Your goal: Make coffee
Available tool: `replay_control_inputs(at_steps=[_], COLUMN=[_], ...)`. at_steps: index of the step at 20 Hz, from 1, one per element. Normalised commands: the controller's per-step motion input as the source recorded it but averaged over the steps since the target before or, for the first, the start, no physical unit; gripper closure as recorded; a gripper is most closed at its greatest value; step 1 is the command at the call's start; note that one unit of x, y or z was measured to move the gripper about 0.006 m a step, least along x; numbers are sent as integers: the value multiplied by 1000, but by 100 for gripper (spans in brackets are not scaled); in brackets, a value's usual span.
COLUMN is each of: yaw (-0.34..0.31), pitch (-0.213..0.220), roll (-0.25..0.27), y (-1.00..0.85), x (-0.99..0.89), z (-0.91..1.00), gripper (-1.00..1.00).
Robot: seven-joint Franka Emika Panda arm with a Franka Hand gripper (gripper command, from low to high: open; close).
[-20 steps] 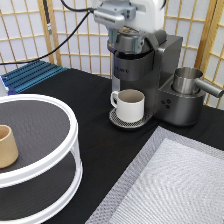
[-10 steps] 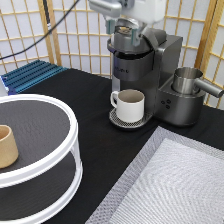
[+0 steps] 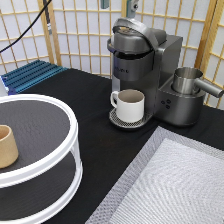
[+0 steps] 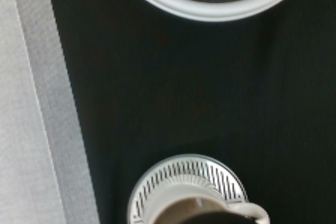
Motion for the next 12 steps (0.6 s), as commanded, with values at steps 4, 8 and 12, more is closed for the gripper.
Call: replay_control_inputs(at_steps=[4, 8, 12], yaw=[-1, -31, -47], pitch=[50, 46, 59], roll=[-171, -147, -106], y=[625, 224, -38], x=[73, 188, 361], z=[204, 151, -49], gripper=[-100, -100, -100])
